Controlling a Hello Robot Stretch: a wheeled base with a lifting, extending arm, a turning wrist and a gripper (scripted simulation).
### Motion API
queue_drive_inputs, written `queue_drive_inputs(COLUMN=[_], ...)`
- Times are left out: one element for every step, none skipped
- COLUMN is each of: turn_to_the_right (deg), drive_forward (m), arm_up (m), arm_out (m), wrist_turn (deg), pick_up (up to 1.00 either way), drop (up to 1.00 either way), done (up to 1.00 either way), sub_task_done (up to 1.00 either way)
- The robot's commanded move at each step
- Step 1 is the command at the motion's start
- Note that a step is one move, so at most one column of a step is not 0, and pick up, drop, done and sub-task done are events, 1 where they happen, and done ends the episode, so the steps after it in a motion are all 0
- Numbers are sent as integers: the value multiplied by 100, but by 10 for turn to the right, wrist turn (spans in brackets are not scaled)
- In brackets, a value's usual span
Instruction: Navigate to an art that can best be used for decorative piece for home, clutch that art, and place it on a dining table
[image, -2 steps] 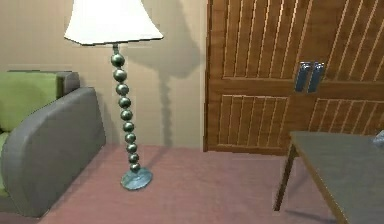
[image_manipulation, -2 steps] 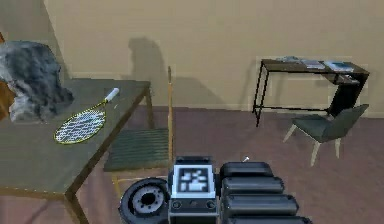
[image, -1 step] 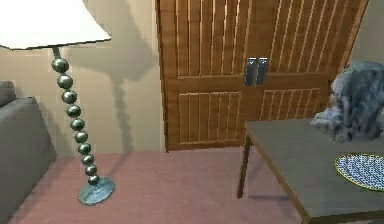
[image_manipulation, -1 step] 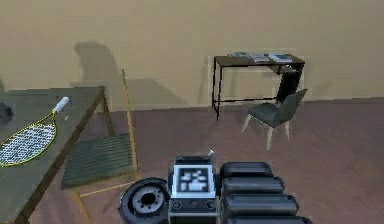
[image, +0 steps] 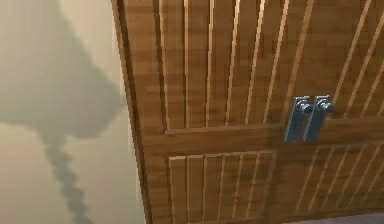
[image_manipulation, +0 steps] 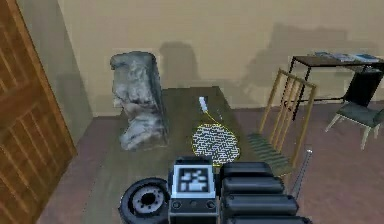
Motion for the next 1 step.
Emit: queue_drive_inputs(turn_to_the_right=[30], drive_forward=[0], arm_up=[0], arm_out=[0], wrist_turn=[0], pick_up=[0], drop=[0], done=[0], sub_task_done=[0])
